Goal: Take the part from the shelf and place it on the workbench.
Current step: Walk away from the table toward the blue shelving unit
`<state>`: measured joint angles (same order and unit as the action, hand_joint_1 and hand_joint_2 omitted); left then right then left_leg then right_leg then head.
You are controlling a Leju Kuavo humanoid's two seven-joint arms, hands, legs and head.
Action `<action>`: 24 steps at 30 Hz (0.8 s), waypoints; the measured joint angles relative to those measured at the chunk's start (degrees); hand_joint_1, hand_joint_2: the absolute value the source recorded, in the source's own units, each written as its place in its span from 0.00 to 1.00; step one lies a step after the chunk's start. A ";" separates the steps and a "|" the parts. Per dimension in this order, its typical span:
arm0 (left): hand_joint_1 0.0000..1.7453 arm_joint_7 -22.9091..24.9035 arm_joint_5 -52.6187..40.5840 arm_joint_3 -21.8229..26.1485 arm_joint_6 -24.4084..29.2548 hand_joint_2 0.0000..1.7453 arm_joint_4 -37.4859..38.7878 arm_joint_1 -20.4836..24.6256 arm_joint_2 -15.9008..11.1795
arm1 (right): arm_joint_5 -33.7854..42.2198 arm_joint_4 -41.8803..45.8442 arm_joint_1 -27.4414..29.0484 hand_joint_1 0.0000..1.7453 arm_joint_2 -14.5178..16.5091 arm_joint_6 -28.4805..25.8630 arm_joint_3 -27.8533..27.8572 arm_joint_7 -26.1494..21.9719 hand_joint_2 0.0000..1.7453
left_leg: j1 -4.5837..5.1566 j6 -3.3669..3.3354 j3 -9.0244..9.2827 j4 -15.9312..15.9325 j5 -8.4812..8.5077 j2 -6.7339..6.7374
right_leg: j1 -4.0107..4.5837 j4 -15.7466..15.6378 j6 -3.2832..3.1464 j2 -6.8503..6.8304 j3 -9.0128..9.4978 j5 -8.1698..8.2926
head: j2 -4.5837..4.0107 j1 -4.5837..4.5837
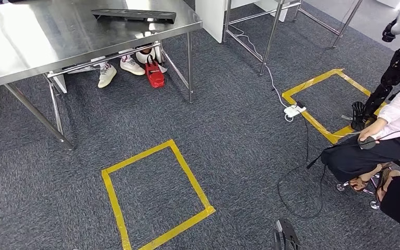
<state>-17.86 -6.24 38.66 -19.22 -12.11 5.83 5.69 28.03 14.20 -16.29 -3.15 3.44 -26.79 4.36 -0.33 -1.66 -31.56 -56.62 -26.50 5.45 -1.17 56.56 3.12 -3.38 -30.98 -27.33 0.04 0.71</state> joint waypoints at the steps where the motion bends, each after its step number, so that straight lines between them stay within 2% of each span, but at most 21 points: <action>1: 0.00 -0.07 0.14 -0.07 -0.07 0.00 0.00 0.00 -0.02 | 0.54 0.01 0.10 0.00 -0.15 0.10 -0.29 -0.02 0.00 | 0.08 0.29 0.08 0.02 -0.01 0.41 | 0.23 0.08 -0.49 0.55 -0.28 0.21 | 0.00 -0.06; 2: 0.00 -0.12 0.29 -0.14 -0.16 0.00 0.00 0.01 -0.01 | 1.18 0.01 0.22 0.00 -0.32 0.15 -0.61 -0.04 0.00 | 0.00 0.56 0.14 0.03 -0.02 0.76 | 0.05 0.07 -1.01 1.21 -0.30 0.39 | 0.00 -0.08; 3: 0.00 -0.16 0.47 -0.20 -0.26 0.00 0.01 0.02 0.01 | 1.90 0.02 0.36 0.00 -0.47 0.19 -1.03 -0.08 0.00 | -0.19 0.87 0.08 -0.21 -0.36 0.37 | -0.12 0.03 -1.38 1.76 -0.35 0.58 | 0.00 -0.11; 4: 0.00 -0.19 0.65 -0.25 -0.35 0.00 0.01 0.01 0.03 | 2.69 0.03 0.45 0.00 -0.59 0.21 -1.50 -0.11 0.00 | -0.37 1.18 -0.29 -1.23 -1.36 -0.72 | -0.34 -0.02 -1.82 2.31 -0.41 0.81 | 0.00 -0.15; 5: 0.00 -0.21 0.86 -0.31 -0.43 0.00 0.02 -0.03 0.05 | 3.50 0.04 0.48 0.00 -0.67 0.23 -2.01 -0.15 0.00 | -0.54 1.44 -1.20 -3.44 -3.07 -2.21 | -0.56 -0.07 -2.23 2.85 -0.35 1.04 | 0.00 -0.20; 6: 0.00 -0.22 1.13 -0.35 -0.46 0.00 0.03 -0.12 0.03 | 4.32 0.07 0.50 0.00 -0.74 0.27 -2.61 -0.21 0.00 | -0.64 1.63 -2.64 -6.92 -5.28 -3.84 | -0.54 -0.07 -2.54 3.37 -0.53 1.22 | 0.00 -0.29; 7: 0.00 -0.24 1.37 -0.39 -0.47 0.00 0.04 -0.26 0.01 | 5.16 0.08 0.54 0.00 -0.84 0.31 -3.23 -0.26 0.00 | -0.66 1.68 -4.44 -11.10 -7.48 -4.84 | -0.47 -0.05 -2.78 3.95 -0.71 1.37 | 0.00 -0.33; 8: 0.00 -0.25 1.64 -0.41 -0.46 0.00 0.06 -0.44 -0.02 | 5.95 0.09 0.64 0.00 -0.95 0.36 -3.89 -0.31 0.00 | -0.66 1.67 -6.04 -14.75 -8.94 -5.24 | -0.37 -0.04 -2.88 4.61 -0.86 1.45 | 0.00 -0.35; 9: 0.00 -0.27 1.89 -0.46 -0.46 0.00 0.08 -0.62 -0.04 | 6.63 0.09 0.80 0.00 -1.06 0.42 -4.55 -0.34 0.00 | -0.66 1.59 -6.91 -16.77 -9.30 -5.37 | -0.27 -0.02 -2.98 5.31 -0.94 1.52 | 0.00 -0.37; 10: 0.00 -0.31 2.09 -0.52 -0.49 0.00 0.09 -0.75 -0.04 | 7.25 0.09 0.97 0.00 -1.17 0.49 -5.21 -0.36 0.00 | -0.66 1.43 -6.71 -16.47 -8.46 -5.46 | -0.21 -0.01 -2.99 6.05 -0.97 1.57 | 0.00 -0.36; 11: 0.00 -0.36 2.27 -0.58 -0.52 0.00 0.10 -0.82 -0.03 | 7.74 0.10 1.08 0.00 -1.28 0.55 -5.82 -0.36 0.00 | -0.66 1.20 -5.35 -13.77 -6.62 -5.72 | -0.18 -0.01 -2.97 6.81 -0.94 1.63 | 0.00 -0.37; 13: 0.00 -0.50 2.52 -0.69 -0.63 0.00 0.11 -0.85 -0.08 | 8.66 0.25 1.06 0.00 -1.40 0.68 -7.02 -0.36 0.00 | -0.74 0.57 -1.18 -5.35 -2.75 -8.34 | -0.12 0.03 -2.73 8.27 -0.98 1.81 | 0.00 -0.34; 14: 0.00 -0.55 2.60 -0.77 -0.71 0.00 0.11 -0.87 -0.10 | 9.10 0.34 0.98 0.00 -1.44 0.74 -7.54 -0.35 0.00 | -0.73 0.36 0.32 -2.27 -1.70 -9.52 | -0.08 0.06 -2.53 8.87 -1.13 1.93 | 0.00 -0.35; 15: 0.00 -0.58 2.63 -0.90 -0.78 0.00 0.11 -0.88 -0.13 | 9.52 0.43 0.93 0.00 -1.54 0.77 -8.04 -0.35 0.00 | -0.64 0.20 1.07 -0.65 -1.34 -10.39 | -0.07 0.05 -2.24 9.44 -1.38 2.09 | 0.00 -0.36; 16: 0.00 -0.58 2.65 -1.03 -0.84 0.00 0.11 -0.90 -0.14 | 9.92 0.48 0.91 0.00 -1.67 0.79 -8.50 -0.34 0.00 | -0.45 0.12 1.14 -0.41 -1.43 -10.32 | -0.07 -0.01 -1.85 9.95 -1.66 2.29 | 0.00 -0.39; 17: 0.00 -0.58 2.67 -1.16 -0.90 0.00 0.11 -0.91 -0.10 | 10.35 0.51 0.98 0.00 -1.91 0.79 -8.94 -0.34 0.00 | -0.29 -0.09 1.15 -0.21 -1.22 -9.52 | -0.10 -0.22 -1.38 10.58 -2.06 2.54 | 0.00 -0.45; 18: 0.00 -0.58 2.68 -1.29 -0.93 0.00 0.10 -0.87 -0.03 | 10.74 0.54 1.11 0.00 -2.12 0.80 -9.36 -0.33 0.00 | -0.24 -0.43 1.22 0.18 -0.90 -8.77 | -0.13 -0.13 -1.02 10.51 -2.40 2.60 | 0.00 -0.45; 20: 0.00 -0.56 2.72 -1.48 -0.99 0.00 0.10 -0.84 0.09 | 11.53 0.62 1.21 0.00 -2.45 0.83 -10.16 -0.29 0.00 | -0.36 -1.27 1.42 1.18 -0.18 -7.13 | 0.12 2.51 -0.92 8.07 -4.13 1.20 | 0.00 -0.22; 22: 0.00 -0.52 2.79 -1.63 -1.03 0.00 0.10 -0.95 0.09 | 12.29 0.72 1.12 0.00 -2.70 0.85 -10.83 -0.22 0.00 | -0.30 -1.64 1.37 1.56 0.09 -5.40 | 0.25 9.60 -1.27 4.94 -7.52 -2.15 | 0.00 0.10; 23: 0.00 -0.50 2.83 -1.69 -1.03 0.00 0.11 -1.02 0.08 | 12.60 0.75 1.16 0.00 -2.83 0.85 -11.12 -0.19 0.00 | -0.22 -1.64 1.29 1.55 0.09 -4.48 | 0.23 13.36 -1.20 4.36 -9.23 -3.59 | 0.00 0.21; 24: 0.00 -0.49 2.85 -1.78 -1.04 0.00 0.11 -1.07 0.08 | 12.81 0.77 1.28 0.00 -2.93 0.85 -11.40 -0.16 0.00 | -0.14 -1.64 1.23 1.54 0.08 -3.62 | 0.22 15.79 -0.98 4.11 -10.18 -4.38 | 0.00 0.21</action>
<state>-18.35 -3.39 36.88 -20.26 -12.00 4.76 5.77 40.84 14.97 -15.01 -6.09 4.28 -38.18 4.20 -0.46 -3.30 -30.33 -55.09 -26.42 1.83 -0.96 72.35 2.14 0.73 -41.16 -31.70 0.04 0.92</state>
